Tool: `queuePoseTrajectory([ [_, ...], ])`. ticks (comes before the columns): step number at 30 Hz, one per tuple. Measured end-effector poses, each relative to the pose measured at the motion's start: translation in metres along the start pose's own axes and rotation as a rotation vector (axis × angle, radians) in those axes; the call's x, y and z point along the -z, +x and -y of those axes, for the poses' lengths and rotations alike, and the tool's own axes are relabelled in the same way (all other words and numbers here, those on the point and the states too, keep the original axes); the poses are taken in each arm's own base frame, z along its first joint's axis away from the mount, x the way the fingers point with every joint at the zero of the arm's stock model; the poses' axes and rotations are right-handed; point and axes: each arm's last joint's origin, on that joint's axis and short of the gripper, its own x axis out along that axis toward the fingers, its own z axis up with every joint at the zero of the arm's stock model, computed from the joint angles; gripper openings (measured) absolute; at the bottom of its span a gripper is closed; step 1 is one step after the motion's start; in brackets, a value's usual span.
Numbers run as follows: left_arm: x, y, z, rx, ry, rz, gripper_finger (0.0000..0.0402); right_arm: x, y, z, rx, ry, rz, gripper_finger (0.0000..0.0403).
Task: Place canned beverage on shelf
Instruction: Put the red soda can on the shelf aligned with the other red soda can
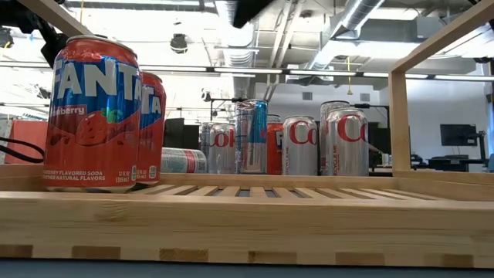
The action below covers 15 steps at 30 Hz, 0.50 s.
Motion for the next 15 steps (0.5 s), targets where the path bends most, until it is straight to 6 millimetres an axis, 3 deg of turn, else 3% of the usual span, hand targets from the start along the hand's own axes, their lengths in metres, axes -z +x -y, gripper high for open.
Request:
queuePoseTrajectory([
  [4,0.000,0.000,0.000,0.003,-0.005,-0.003,0.0348,0.003,-0.005,0.045,0.046,0.028,-0.089,0.0139],
  [8,0.002,0.000,-0.001,-0.003,0.009,-0.017,0.0348,0.002,0.003,0.083,0.094,0.078,-0.136,0.0228],
  [12,0.005,0.000,-0.002,-0.016,0.030,-0.040,0.0348,0.001,0.030,0.117,0.092,0.159,-0.214,0.0290],
  [15,0.007,0.000,-0.004,-0.025,0.040,-0.058,0.0348,0.003,0.057,0.135,0.074,0.195,-0.291,0.0314],
])
